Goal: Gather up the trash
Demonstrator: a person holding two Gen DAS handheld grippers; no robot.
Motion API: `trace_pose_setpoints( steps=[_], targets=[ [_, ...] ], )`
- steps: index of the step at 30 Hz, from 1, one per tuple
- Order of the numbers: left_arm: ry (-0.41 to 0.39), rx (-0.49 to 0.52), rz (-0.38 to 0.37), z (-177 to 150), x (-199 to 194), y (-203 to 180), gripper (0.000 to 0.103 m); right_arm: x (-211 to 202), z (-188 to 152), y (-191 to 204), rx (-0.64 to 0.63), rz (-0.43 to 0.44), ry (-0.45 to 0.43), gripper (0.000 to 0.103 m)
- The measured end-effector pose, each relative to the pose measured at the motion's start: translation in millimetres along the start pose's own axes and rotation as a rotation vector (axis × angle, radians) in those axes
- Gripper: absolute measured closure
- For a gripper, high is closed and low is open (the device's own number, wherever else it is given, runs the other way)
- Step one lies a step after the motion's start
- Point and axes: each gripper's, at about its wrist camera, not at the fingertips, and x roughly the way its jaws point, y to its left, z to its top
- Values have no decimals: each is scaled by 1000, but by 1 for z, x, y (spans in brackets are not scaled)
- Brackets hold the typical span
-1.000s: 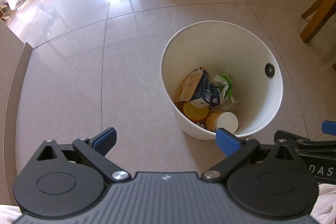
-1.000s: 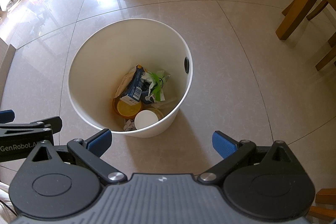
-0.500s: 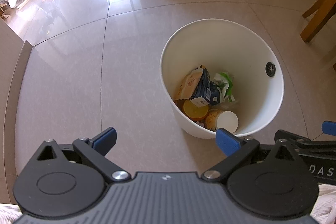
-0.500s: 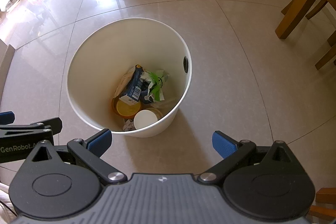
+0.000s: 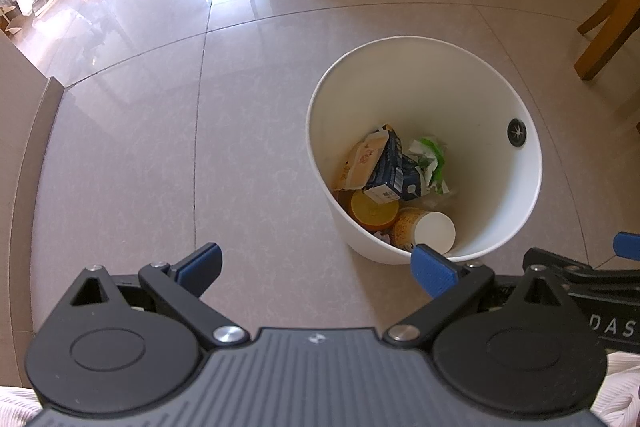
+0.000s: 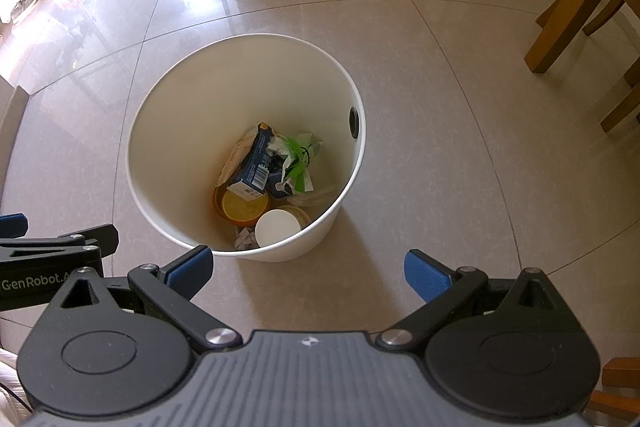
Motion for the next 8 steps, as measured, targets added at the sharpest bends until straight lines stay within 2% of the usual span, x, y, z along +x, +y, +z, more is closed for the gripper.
trace_pose_setpoints(
  steps=[8],
  targets=[
    [3, -5, 3, 1, 2, -1, 3, -1, 1, 1, -8, -8, -3, 0]
  ],
)
